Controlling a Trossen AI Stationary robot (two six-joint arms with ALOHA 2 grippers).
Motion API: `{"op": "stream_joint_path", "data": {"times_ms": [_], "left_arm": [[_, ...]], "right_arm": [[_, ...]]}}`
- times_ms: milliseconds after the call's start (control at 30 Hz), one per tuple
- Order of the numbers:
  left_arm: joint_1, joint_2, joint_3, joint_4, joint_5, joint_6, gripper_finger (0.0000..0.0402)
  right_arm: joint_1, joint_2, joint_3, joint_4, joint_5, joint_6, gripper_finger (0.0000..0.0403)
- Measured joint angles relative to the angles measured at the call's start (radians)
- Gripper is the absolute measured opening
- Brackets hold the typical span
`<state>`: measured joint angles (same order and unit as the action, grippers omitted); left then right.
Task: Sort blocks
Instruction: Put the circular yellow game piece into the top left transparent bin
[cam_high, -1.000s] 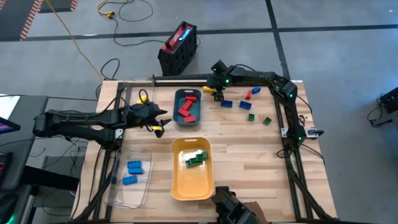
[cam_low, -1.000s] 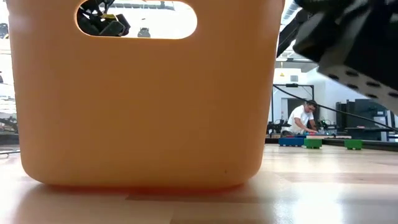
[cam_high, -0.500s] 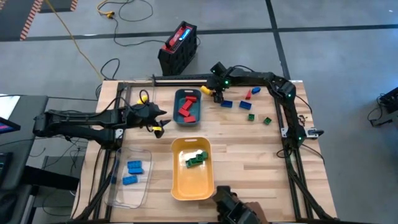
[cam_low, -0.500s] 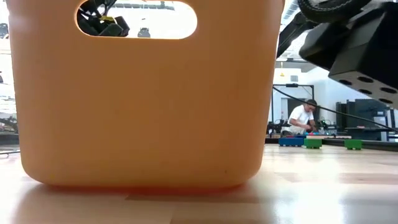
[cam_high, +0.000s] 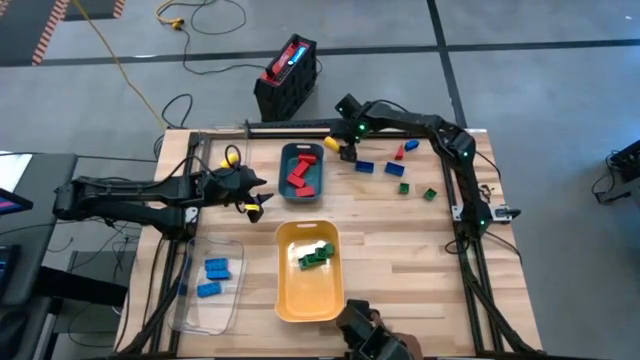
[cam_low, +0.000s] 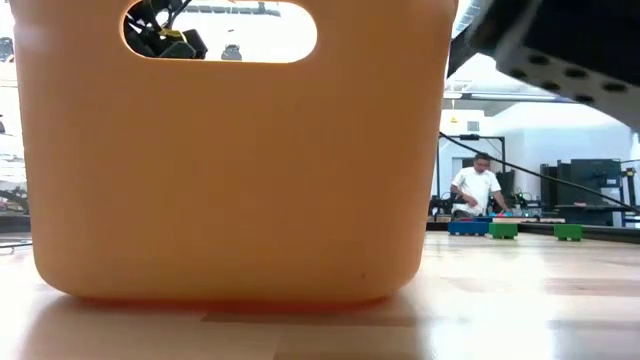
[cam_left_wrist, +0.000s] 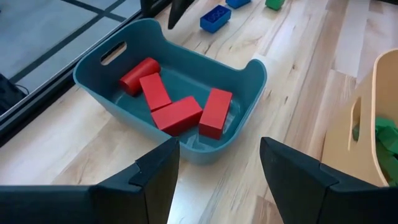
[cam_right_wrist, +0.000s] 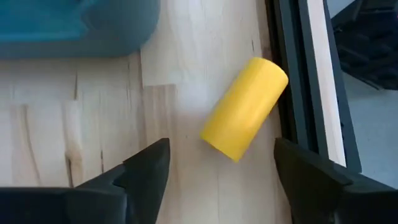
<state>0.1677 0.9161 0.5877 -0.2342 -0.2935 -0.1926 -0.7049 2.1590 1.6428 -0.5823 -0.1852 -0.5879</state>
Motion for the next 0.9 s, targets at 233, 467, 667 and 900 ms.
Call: {"op": "stream_joint_path", "data": {"times_ms": [233,467,667,900], "left_arm": [[0.0,0.0,0.0,-0.001,0.0,0.0,0.0219],[0.0,0.0,0.0,-0.015,0.0,-0.001,0.0219],[-0.001,0.0,0.0,-0.03,0.006,-0.015,0.0219],[-0.001,0.0,0.0,-0.042,0.009,-0.023,0.0219]], "right_arm": [[0.03,0.004,0.021,0.031,0.045,0.044,0.0322],[0.02,0.005,0.021,0.064,0.054,0.062,0.0318],[0.025,0.005,0.02,0.021,0.053,0.033,0.0318],[0.027,0.002,0.02,0.023,0.053,0.031,0.0318]]}}
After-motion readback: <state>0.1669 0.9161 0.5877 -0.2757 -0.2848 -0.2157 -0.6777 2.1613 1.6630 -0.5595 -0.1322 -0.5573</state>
